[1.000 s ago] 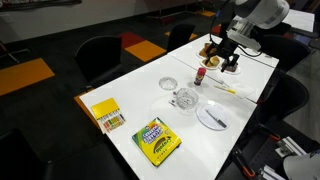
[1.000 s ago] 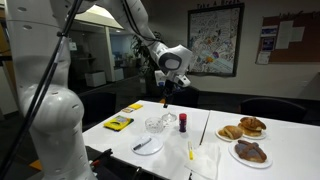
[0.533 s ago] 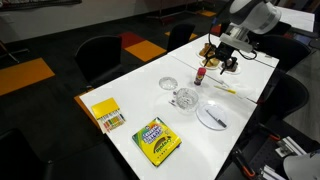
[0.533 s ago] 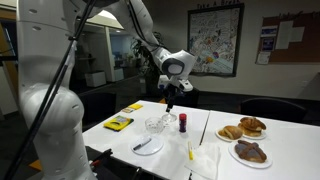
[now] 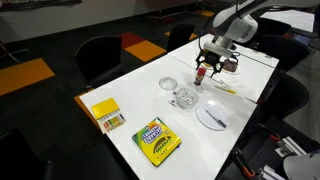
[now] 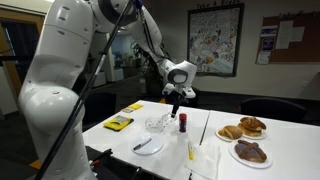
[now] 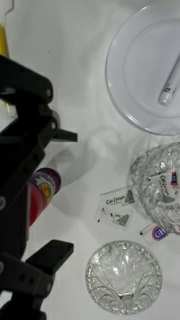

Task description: Put the small object into the glass bowl

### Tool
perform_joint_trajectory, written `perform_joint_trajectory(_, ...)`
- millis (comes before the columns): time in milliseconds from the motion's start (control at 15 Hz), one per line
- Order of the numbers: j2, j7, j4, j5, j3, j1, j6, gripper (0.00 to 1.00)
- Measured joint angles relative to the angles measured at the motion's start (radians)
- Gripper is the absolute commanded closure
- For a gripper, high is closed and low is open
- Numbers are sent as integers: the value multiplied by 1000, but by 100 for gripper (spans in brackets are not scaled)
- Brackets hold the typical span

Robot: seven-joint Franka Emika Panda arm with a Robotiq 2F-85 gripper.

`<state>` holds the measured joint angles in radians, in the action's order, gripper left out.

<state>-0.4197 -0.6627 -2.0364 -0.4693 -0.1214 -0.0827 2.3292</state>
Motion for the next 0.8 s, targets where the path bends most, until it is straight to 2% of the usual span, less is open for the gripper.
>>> perform_joint_trajectory(400,-162,-43,162,6,28,28,-9,0)
perform_joint_trajectory(800,-280,-74,255,6,46,55,-11,0)
